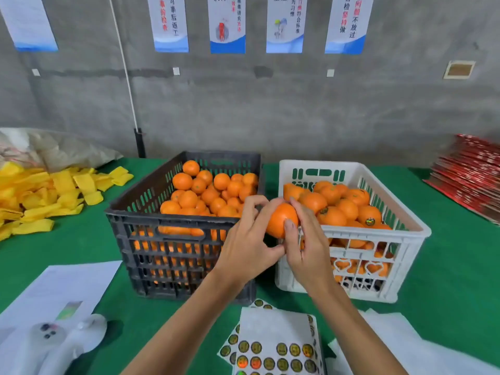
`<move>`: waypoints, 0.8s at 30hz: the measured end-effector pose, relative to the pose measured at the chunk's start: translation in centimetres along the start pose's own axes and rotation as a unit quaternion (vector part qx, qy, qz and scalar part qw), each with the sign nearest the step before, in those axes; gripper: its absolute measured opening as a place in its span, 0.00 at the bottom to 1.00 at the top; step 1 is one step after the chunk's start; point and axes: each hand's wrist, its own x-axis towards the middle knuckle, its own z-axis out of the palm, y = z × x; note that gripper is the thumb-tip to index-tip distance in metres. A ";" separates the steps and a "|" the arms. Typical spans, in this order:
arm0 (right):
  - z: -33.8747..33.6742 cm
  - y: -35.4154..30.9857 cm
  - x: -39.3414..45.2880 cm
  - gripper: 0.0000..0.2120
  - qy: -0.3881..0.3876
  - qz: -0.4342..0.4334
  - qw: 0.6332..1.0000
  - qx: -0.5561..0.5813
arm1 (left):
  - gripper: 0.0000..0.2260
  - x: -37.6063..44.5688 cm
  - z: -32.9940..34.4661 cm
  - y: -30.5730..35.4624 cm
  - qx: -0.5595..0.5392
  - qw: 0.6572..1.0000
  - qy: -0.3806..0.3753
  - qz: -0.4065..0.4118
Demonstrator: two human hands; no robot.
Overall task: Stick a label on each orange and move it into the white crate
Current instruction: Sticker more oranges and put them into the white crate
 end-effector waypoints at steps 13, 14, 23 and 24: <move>-2.1 3.3 -17.2 0.32 -0.318 0.180 0.921 -0.135 | 0.28 -17.9 5.5 -2.3 -0.039 0.937 -0.183 -0.295; -2.4 3.5 -17.8 0.33 -0.347 0.169 0.908 -0.162 | 0.29 -18.4 5.7 -2.3 -0.036 0.937 -0.177 -0.300; -3.1 3.9 -19.3 0.21 -0.328 0.157 0.919 -0.153 | 0.31 -19.8 6.2 -2.7 -0.026 0.941 -0.161 -0.298; -3.0 3.8 -19.4 0.18 -0.323 0.147 0.923 -0.148 | 0.32 -19.9 6.2 -2.8 -0.025 0.941 -0.160 -0.297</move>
